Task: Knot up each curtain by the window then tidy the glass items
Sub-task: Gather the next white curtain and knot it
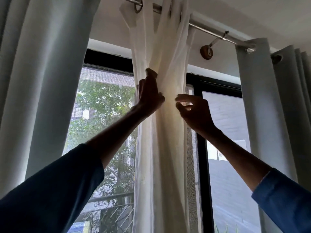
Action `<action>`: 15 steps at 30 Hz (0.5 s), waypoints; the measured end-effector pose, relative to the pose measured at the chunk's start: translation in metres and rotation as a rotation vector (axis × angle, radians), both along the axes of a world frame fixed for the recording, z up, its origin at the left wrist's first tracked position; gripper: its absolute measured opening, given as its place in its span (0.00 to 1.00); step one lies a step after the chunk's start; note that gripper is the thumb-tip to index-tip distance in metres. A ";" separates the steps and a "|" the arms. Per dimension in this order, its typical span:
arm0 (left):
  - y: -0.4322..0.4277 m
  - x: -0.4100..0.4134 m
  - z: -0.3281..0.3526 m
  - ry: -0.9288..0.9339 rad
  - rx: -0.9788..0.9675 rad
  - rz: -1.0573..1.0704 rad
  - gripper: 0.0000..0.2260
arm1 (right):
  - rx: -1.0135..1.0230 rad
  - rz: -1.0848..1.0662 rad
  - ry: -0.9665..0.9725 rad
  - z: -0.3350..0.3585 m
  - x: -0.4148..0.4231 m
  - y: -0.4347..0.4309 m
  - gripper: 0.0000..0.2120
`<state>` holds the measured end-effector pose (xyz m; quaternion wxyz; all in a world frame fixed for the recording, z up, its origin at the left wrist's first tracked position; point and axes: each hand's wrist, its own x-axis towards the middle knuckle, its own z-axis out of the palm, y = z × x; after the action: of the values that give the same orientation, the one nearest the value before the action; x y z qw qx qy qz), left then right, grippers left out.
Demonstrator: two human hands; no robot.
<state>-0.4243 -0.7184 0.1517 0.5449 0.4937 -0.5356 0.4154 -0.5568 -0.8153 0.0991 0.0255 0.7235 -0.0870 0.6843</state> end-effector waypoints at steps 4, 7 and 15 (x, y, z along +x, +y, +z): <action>0.002 -0.009 -0.005 0.083 -0.044 -0.198 0.35 | 0.380 -0.042 0.026 0.015 -0.008 -0.041 0.29; -0.001 -0.010 -0.007 0.151 -0.035 -0.231 0.41 | 0.506 0.146 0.092 0.019 0.001 -0.048 0.27; 0.006 -0.012 0.002 0.316 0.204 -0.251 0.10 | 0.408 0.301 0.196 0.017 0.029 -0.031 0.20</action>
<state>-0.4367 -0.7122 0.1541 0.6166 0.5347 -0.5401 0.2054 -0.5274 -0.8467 0.1158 -0.2145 0.7812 -0.1115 0.5756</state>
